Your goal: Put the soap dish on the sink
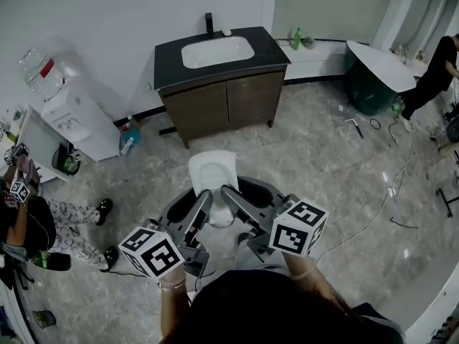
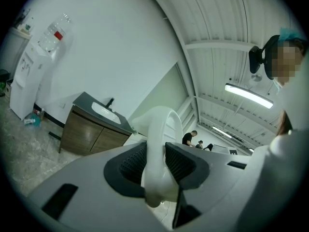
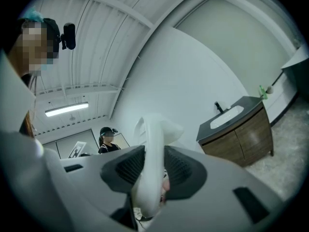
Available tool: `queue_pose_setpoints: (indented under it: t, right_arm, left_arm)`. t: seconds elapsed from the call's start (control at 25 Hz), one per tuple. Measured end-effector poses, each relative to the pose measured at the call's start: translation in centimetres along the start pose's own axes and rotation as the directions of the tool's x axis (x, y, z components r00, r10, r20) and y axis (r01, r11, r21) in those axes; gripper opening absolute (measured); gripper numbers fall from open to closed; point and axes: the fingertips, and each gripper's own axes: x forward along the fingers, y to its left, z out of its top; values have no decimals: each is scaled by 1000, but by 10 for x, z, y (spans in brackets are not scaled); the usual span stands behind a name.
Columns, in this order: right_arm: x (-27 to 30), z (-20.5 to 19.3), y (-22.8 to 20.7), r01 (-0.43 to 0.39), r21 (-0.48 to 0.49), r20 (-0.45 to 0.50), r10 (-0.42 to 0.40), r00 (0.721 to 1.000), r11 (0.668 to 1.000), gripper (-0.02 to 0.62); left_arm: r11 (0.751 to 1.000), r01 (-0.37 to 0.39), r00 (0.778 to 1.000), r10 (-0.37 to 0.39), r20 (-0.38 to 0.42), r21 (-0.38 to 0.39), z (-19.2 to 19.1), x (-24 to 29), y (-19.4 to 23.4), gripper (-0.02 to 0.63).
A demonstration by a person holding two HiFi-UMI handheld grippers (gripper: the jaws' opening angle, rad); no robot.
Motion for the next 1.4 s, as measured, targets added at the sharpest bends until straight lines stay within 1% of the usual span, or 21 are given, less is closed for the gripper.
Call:
queue_pose_setpoints:
  t: [0.16, 0.28, 0.52, 0.68, 0.84, 1.04, 1.2, 1.4]
  right_arm:
    - [17, 22, -32, -34, -6, -13, 34, 999, 999, 133]
    - [36, 30, -52, -65, 2, -37, 65, 997, 998, 133]
    - [78, 35, -88, -84, 46, -71, 87, 994, 995, 133]
    - [119, 44, -114, -78, 53, -78, 82, 994, 996, 133]
    - [169, 63, -138, -67, 53, -66, 70, 995, 996, 133]
    - [261, 103, -157, -48, 33, -58, 50, 997, 998, 133]
    - [278, 101, -165, -49, 7, -33, 49, 998, 999, 133]
    - [343, 119, -182, -11, 6, -36, 11, 999, 1000, 133]
  left_arm:
    - [1000, -17, 999, 17, 30, 5, 15, 35, 13, 123]
    - [999, -45, 998, 46, 49, -9, 25, 53, 29, 123]
    - [994, -103, 994, 104, 35, -34, 44, 81, 70, 123]
    - [993, -106, 994, 107, 27, -44, 66, 105, 107, 123]
    - [995, -91, 996, 92, 21, -37, 103, 130, 147, 123]
    - [997, -64, 998, 65, 15, -33, 182, 157, 208, 123]
    - [999, -48, 998, 48, 31, -4, 189, 161, 226, 123]
    - [999, -32, 999, 32, 21, -18, 235, 178, 276, 123]
